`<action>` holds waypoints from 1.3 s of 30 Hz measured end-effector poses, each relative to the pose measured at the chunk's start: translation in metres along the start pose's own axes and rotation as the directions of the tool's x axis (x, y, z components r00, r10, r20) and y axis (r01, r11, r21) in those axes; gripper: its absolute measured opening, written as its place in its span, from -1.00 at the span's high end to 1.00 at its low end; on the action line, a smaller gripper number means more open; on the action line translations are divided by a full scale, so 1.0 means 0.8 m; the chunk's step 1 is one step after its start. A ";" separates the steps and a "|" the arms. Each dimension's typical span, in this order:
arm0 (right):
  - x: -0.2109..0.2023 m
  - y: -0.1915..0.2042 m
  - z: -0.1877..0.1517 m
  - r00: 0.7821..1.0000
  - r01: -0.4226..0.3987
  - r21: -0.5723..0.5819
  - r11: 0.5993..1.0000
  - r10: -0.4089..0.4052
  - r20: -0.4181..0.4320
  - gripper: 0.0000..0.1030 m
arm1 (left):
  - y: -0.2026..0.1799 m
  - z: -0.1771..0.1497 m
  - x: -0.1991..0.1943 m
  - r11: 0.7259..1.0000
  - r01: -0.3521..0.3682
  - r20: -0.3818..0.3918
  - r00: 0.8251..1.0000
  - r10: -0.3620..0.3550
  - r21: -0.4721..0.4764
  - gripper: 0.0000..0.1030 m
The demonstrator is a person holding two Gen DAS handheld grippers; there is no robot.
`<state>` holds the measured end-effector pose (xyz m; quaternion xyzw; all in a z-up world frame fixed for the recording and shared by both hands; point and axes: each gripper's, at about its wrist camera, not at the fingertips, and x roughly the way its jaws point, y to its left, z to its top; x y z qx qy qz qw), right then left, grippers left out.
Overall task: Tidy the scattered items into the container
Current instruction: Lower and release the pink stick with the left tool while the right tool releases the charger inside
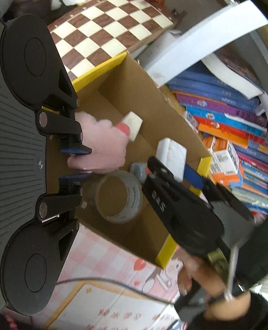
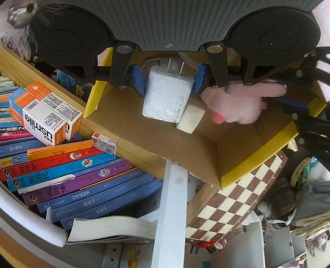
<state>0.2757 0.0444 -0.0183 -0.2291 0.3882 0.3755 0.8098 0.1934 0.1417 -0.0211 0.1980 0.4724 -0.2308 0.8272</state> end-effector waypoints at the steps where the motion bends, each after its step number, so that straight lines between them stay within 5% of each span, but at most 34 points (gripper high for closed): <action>1: 0.003 -0.001 0.001 1.000 -0.001 0.001 1.000 0.001 -0.004 0.09 | 0.004 0.002 -0.004 1.000 0.020 0.000 1.000 -0.020 0.005 0.66; 14: 0.040 -0.009 0.009 0.999 -0.013 0.021 1.000 0.015 -0.051 0.09 | 0.012 0.015 0.025 0.990 0.133 -0.095 0.987 -0.128 0.047 0.66; 39: 0.076 -0.006 0.018 0.993 -0.022 0.004 1.000 0.022 -0.120 0.15 | 0.017 0.016 0.039 0.989 0.133 -0.127 0.984 -0.124 0.063 0.54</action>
